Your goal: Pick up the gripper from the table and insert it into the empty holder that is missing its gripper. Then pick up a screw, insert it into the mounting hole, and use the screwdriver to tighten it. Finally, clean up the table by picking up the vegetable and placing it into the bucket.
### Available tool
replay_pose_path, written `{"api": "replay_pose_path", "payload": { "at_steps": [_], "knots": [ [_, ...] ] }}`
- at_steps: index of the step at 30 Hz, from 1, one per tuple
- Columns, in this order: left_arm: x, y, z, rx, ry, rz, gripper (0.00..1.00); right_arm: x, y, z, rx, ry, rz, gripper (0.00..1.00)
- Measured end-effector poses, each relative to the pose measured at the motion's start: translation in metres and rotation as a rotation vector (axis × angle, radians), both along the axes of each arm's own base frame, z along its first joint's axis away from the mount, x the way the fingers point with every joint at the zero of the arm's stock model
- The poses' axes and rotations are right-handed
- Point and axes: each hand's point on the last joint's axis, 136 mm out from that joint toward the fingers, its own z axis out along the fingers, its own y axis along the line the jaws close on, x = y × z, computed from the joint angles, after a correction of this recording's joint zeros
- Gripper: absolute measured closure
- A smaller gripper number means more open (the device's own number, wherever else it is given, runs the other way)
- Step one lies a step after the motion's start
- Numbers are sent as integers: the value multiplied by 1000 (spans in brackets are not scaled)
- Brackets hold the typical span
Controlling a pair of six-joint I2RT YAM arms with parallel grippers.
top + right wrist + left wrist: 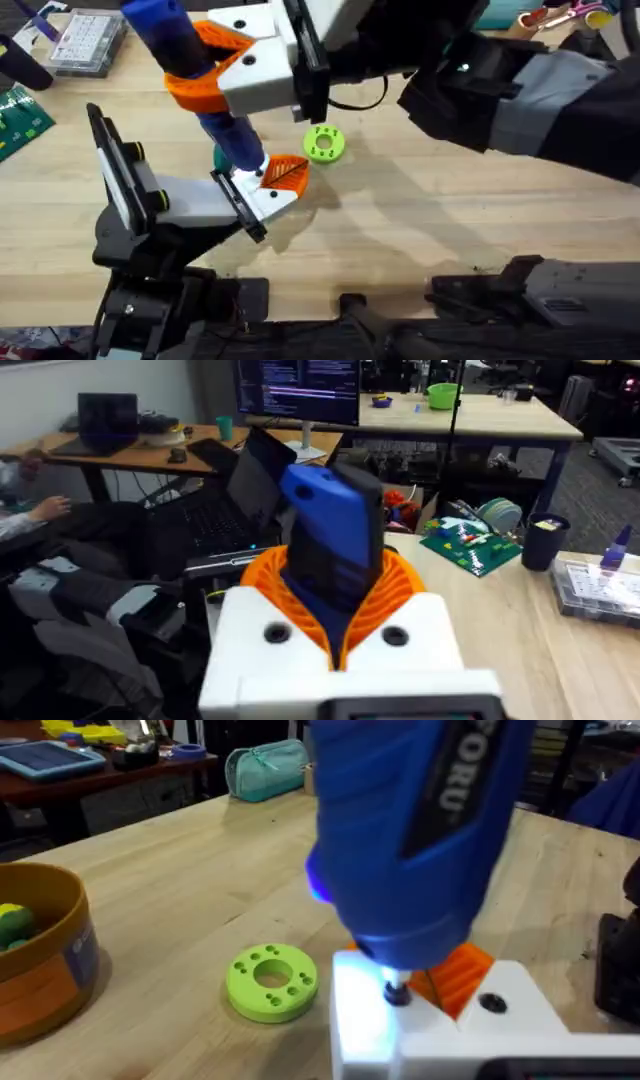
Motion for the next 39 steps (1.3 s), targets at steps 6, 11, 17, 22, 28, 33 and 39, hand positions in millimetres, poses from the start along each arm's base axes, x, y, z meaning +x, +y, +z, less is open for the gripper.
{"api": "replay_pose_path", "payload": {
  "at_steps": [6,11,17,22,28,33,39],
  "knots": [
    [0,0,0,-1,1,0,984,-1,-1,-1,9,-10,0,975],
    [0,0,0,-1,1,0,984,-1,-1,-1,12,-13,4,975],
    [0,0,0,-2,4,-1,984,-4,-2,-1,16,-21,15,975],
    [0,0,0,-2,4,-1,984,-10,-12,0,55,-63,8,975],
    [0,0,0,-2,4,0,984,-17,-16,0,75,-90,15,975],
    [0,0,0,-2,4,0,984,-18,-15,-1,71,-86,18,975],
    [0,0,0,-2,5,0,984,-18,-15,-2,68,-85,17,975]
  ]
}}
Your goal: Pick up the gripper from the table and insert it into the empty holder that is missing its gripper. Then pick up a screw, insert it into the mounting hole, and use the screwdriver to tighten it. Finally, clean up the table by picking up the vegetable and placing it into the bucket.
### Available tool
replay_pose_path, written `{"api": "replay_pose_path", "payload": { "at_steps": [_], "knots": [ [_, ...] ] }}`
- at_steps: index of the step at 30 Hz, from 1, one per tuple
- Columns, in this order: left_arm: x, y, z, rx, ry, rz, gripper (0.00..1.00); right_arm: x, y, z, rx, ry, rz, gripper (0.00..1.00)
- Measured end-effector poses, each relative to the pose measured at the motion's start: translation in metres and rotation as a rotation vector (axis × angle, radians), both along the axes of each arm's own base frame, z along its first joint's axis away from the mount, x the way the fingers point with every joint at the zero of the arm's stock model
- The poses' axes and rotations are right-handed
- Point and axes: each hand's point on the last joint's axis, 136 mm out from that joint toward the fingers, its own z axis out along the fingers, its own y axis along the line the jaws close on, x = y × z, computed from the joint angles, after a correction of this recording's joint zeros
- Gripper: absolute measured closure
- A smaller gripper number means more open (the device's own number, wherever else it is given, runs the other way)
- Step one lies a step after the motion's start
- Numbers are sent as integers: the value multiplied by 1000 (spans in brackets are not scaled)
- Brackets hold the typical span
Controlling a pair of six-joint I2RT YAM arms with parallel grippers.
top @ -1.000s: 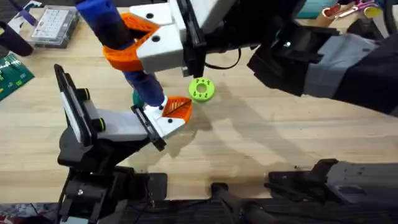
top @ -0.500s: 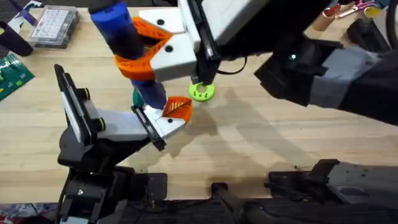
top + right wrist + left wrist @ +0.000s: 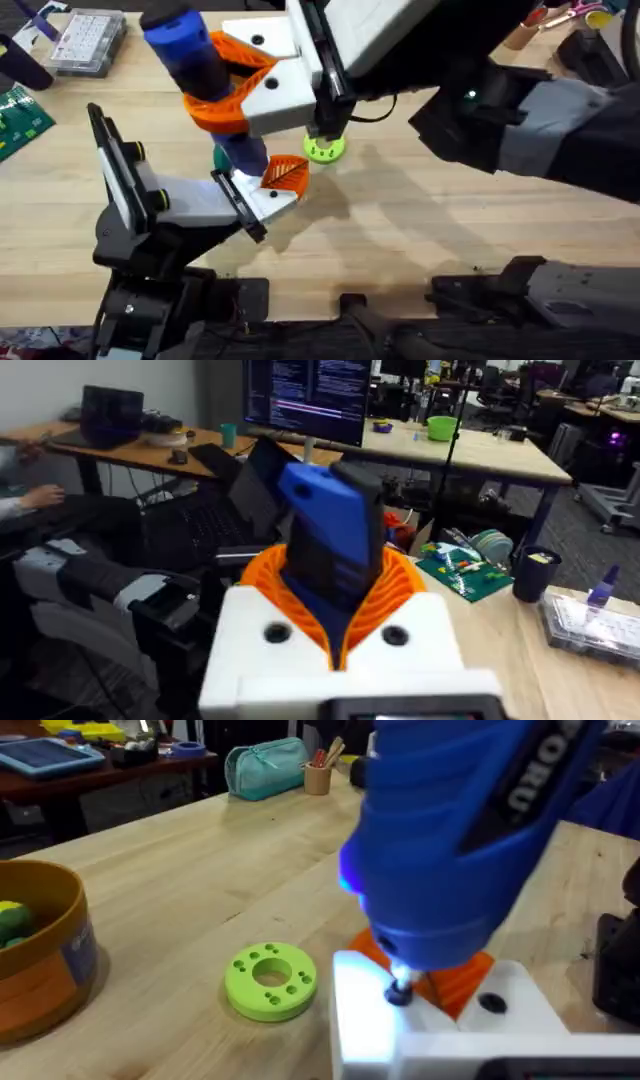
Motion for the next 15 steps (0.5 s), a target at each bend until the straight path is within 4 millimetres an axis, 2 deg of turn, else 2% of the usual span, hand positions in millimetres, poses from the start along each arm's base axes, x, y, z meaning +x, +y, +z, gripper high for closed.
{"api": "replay_pose_path", "payload": {
  "at_steps": [15],
  "knots": [
    [-1,-1,-3,-2,26,-11,984,9,2,-7,-43,51,-46,975]
  ]
}}
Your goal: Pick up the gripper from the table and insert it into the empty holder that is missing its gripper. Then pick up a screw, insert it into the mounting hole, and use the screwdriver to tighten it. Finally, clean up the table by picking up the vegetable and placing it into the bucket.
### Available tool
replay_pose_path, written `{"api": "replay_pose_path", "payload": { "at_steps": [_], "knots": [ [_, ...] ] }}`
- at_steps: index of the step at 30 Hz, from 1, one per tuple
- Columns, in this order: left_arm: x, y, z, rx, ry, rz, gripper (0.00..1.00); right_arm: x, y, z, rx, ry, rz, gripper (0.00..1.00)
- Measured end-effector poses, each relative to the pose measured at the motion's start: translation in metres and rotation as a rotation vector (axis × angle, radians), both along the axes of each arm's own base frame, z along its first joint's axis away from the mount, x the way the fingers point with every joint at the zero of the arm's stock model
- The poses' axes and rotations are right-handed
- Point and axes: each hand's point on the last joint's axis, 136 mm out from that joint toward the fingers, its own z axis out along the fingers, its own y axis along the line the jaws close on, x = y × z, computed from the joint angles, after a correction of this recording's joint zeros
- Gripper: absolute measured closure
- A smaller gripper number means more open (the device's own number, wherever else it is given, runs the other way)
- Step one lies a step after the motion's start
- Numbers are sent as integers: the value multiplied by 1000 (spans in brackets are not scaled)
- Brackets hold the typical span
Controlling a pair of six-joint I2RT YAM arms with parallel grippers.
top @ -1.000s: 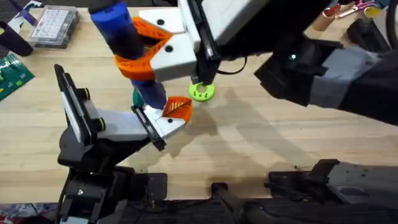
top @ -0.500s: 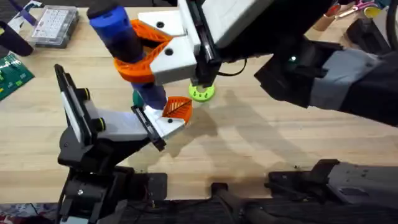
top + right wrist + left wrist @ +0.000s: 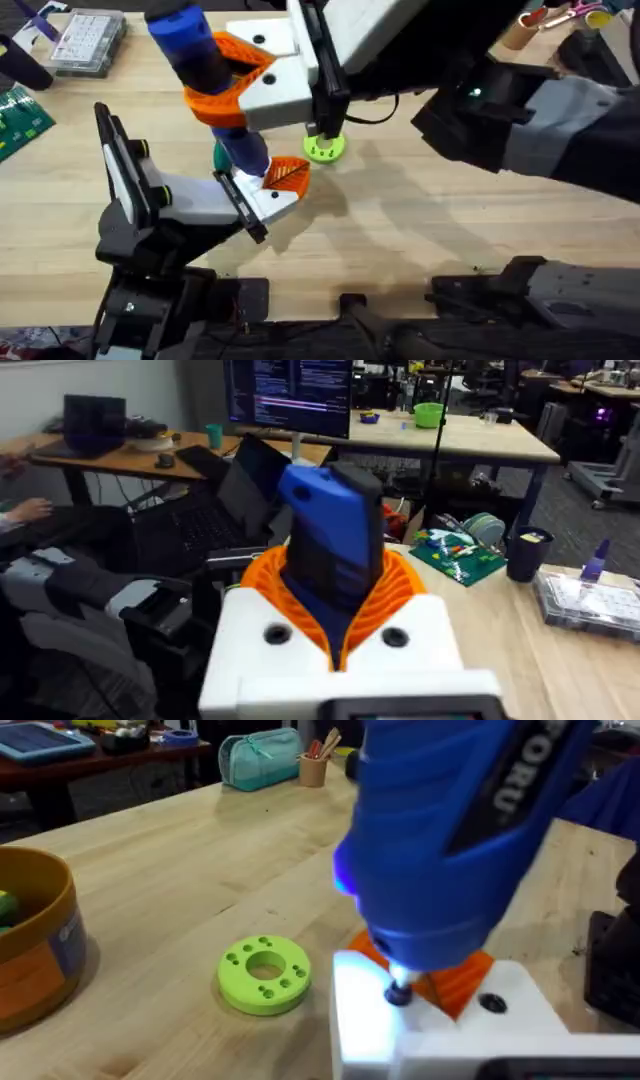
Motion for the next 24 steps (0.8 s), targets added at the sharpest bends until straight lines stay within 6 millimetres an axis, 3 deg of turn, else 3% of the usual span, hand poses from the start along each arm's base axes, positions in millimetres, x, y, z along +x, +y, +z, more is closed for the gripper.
{"api": "replay_pose_path", "payload": {
  "at_steps": [24],
  "knots": [
    [-2,-1,0,-6,9,-12,984,6,-2,-3,-31,38,-26,975]
  ]
}}
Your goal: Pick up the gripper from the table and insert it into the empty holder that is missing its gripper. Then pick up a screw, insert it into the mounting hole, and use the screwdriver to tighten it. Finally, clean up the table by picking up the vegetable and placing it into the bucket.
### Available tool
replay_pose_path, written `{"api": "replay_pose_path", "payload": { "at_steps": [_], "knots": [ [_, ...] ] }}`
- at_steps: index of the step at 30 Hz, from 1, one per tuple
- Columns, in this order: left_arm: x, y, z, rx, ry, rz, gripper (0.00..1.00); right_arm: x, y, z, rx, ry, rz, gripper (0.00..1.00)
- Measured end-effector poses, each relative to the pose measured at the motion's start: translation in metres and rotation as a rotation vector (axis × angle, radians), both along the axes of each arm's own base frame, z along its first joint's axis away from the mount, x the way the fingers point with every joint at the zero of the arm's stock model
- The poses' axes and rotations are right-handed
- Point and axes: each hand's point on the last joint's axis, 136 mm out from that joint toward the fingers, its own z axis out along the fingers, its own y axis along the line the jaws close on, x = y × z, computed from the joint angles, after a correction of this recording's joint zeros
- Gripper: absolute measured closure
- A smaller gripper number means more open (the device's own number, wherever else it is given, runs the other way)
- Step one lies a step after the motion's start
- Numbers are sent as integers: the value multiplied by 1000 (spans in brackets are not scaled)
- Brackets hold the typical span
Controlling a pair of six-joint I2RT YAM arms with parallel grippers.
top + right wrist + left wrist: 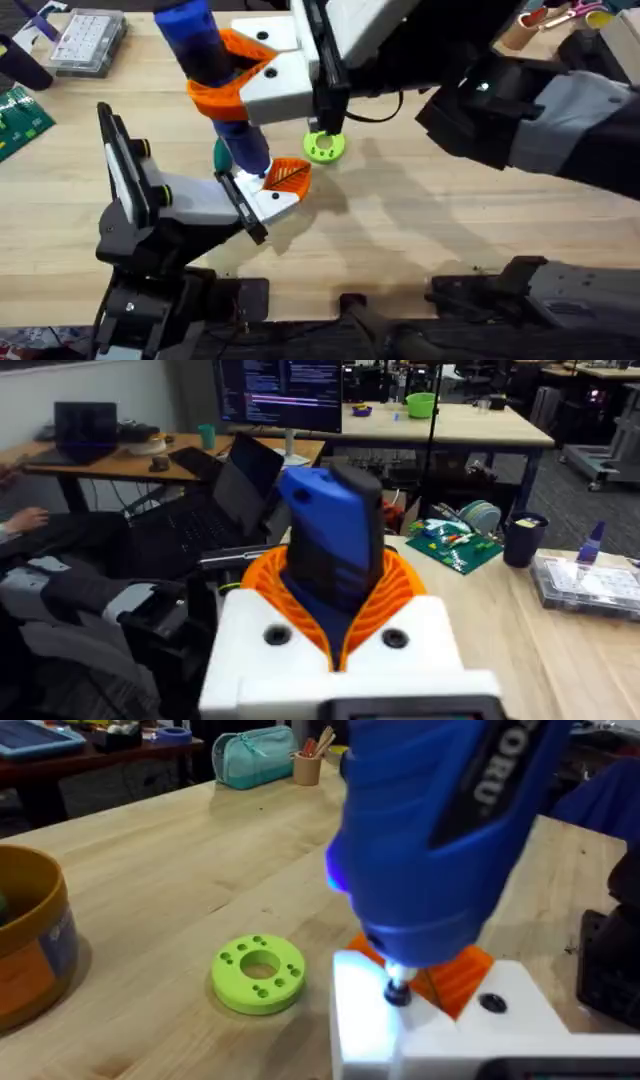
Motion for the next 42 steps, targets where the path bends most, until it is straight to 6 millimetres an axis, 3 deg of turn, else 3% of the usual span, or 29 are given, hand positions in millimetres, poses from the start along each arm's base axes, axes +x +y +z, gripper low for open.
{"api": "replay_pose_path", "payload": {
  "at_steps": [42],
  "knots": [
    [-1,-1,0,-2,4,-7,984,1,0,-1,-14,13,-4,975]
  ]
}}
